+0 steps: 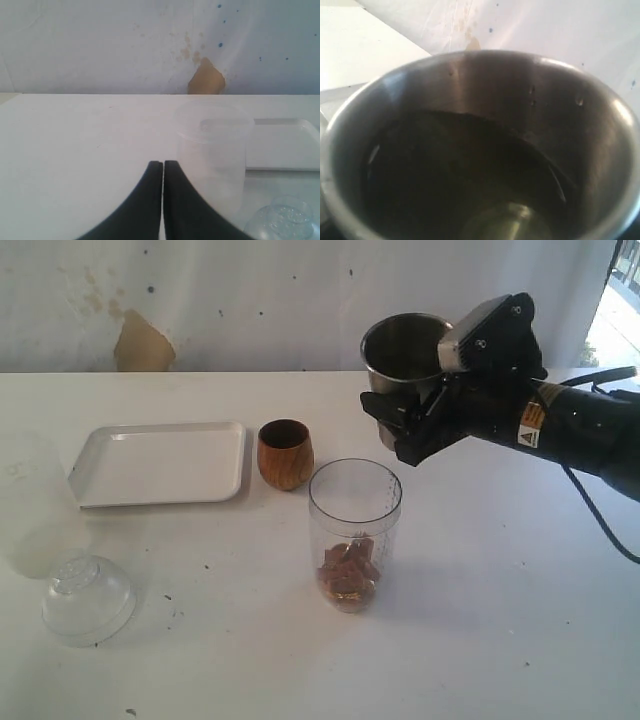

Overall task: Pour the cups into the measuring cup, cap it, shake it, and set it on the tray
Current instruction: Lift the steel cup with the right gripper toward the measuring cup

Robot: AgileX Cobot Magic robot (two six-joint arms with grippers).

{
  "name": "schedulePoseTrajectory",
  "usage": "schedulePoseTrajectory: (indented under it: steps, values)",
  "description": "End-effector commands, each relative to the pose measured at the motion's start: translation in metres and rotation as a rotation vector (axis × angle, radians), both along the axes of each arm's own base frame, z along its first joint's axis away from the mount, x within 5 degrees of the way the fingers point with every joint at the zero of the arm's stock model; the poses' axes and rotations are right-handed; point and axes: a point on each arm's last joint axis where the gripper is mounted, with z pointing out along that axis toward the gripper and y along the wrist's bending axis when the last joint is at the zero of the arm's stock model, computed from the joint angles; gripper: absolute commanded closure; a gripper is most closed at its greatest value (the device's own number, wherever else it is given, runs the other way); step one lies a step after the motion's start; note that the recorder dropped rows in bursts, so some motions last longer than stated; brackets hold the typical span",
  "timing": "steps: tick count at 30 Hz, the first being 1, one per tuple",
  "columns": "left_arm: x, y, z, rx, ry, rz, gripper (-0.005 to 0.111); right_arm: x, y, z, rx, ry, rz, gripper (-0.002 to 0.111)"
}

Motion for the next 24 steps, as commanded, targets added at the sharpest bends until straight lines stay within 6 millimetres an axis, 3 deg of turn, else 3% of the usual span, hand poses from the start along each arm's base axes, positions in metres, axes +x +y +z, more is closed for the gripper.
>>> schedulePoseTrajectory:
  steps: [1, 10, 24]
  values:
    - [0.000, 0.000, -0.001, 0.003, -0.010, -0.003, 0.106, 0.000, 0.002, 0.013, 0.038, -0.066, 0.029, 0.108]
    - [0.000, 0.000, -0.001, 0.003, -0.010, -0.003, 0.106, 0.005, 0.006, -0.005, 0.011, -0.123, 0.089, 0.108]
    - [0.000, 0.000, -0.001, 0.003, -0.010, -0.003, 0.106, 0.004, 0.009, -0.003, -0.092, -0.239, 0.138, 0.108]
